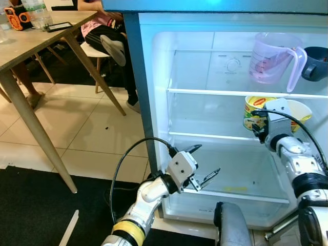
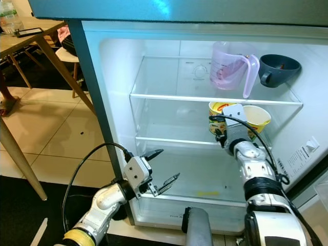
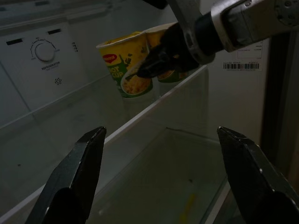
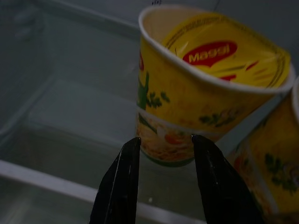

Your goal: Restocking fridge

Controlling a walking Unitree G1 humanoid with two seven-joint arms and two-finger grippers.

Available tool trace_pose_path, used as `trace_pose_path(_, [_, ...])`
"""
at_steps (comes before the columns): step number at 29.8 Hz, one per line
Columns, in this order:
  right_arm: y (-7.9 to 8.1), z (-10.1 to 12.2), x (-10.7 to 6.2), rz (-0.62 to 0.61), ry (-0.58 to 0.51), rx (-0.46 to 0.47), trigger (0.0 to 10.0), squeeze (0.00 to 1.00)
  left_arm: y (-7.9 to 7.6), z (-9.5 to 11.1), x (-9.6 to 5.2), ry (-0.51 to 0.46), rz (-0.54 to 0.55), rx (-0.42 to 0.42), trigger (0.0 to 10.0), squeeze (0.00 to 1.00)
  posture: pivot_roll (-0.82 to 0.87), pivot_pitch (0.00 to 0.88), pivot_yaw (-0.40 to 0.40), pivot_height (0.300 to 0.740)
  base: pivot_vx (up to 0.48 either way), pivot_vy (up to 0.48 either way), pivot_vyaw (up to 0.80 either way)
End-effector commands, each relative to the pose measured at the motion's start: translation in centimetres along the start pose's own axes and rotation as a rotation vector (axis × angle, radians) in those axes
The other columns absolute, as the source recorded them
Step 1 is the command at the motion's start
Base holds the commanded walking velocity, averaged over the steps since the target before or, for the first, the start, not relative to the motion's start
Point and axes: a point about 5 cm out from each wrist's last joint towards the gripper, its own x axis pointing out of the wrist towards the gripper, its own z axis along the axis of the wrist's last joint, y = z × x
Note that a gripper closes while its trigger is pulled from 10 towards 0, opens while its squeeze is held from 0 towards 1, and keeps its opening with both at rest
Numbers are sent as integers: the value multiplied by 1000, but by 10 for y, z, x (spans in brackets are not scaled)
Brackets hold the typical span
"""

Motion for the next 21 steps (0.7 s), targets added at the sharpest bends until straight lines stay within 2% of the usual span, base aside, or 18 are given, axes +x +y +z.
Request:
trace_pose_path(1, [3, 3, 2, -3, -17, 18, 10000, 0, -2, -2, -2, 14, -10, -7, 10000, 0, -39, 0, 19, 375, 0, 0, 0])
trace_pose_path(8, [12, 6, 4, 15, -34, 17, 10000, 0, -2, -1, -1, 9, -11, -5, 10000, 0, -37, 0, 19, 375, 0, 0, 0])
trace_pose_path(13, [7, 1, 2, 44, -18, 1, 10000, 0, -2, -1, -2, 12, -8, -7, 10000, 0, -36, 0, 17, 375, 0, 0, 0])
trace_pose_path(17, [2, -4, -2, 151, -29, -23, 10000, 0, -3, -2, -2, 17, -6, -17, 10000, 0, -38, 0, 14, 375, 0, 0, 0])
trace_pose_path(21, [0, -5, -11, 280, -140, -23, 10000, 0, -3, -3, -3, 14, 7, -37, 10000, 0, -40, 0, 12, 375, 0, 0, 0])
